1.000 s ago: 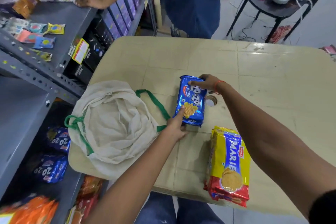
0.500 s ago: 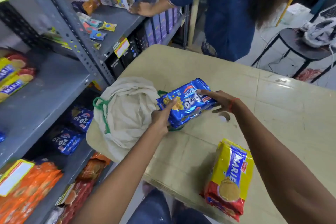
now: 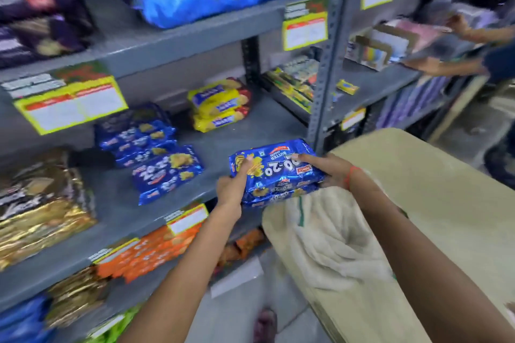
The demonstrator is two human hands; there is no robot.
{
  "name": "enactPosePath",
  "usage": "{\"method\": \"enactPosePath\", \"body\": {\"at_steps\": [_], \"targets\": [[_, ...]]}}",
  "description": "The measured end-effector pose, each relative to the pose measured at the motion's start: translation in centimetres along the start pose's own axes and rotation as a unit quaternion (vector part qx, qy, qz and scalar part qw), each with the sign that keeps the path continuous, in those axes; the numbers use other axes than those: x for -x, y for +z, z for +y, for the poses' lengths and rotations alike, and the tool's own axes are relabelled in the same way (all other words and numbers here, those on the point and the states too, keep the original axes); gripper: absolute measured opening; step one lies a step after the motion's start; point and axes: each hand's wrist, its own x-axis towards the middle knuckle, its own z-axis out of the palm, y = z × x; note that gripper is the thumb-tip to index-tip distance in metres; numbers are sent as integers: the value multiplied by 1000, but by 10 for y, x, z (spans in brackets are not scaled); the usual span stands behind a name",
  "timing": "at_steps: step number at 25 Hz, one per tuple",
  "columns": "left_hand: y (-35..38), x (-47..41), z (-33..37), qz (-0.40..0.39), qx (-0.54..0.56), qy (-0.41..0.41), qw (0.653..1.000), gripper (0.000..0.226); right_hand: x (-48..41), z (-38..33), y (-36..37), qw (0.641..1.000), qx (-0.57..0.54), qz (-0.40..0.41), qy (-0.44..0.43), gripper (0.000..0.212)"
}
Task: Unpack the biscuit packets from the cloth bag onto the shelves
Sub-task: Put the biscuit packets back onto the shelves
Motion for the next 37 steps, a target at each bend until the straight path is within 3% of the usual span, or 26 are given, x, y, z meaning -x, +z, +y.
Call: {"method": "enactPosePath", "body": {"at_steps": [4, 6, 9, 11, 15, 21, 23, 25, 27, 28, 31, 33, 35, 37], "targets": [[-79, -41, 31, 86, 3, 27, 996, 86, -31, -49, 86, 998, 7, -39, -50, 58], [-115, -63, 45, 121, 21, 35, 992, 82, -45, -72, 126, 996, 33, -44, -75, 72], [-154, -87, 60, 170, 49, 27, 984, 53, -68, -97, 183, 989, 48, -66, -126, 69], [-175, -100, 63, 180, 55, 22, 982, 52, -84, -104, 214, 990, 64, -57, -111, 89], [-199, -121, 62, 195, 41, 4, 980, 79, -86, -107, 248, 986, 105, -12, -131, 62], [-204, -136, 70, 187, -40, -6, 982, 72, -92, -103, 255, 983, 126, 16, -132, 61], [-190, -127, 73, 264, -218, 46, 939, 70, -90, -104, 247, 982, 137, 16, -131, 65], [-159, -104, 81, 332, -363, 224, 841, 60, -90, -102, 230, 983, 120, 34, -132, 68], [-112, -86, 85, 256, -362, 397, 804, 42, -82, -95, 199, 986, 85, 52, -134, 63], [-88, -80, 82, 187, -348, 429, 813, 36, -77, -91, 182, 986, 70, 61, -137, 60], [-5, -52, 56, -6, -334, 384, 861, 21, -52, -56, 110, 986, -5, 122, -112, 52], [42, -33, 32, -92, -354, 356, 860, 17, -26, -21, 63, 978, -104, 162, -75, 45], [92, -9, 4, -181, -379, 347, 839, 17, 10, 28, 15, 934, -282, 220, -3, 47], [136, 19, -24, -261, -412, 347, 801, 18, 50, 81, -20, 850, -468, 235, 59, 48]]}}
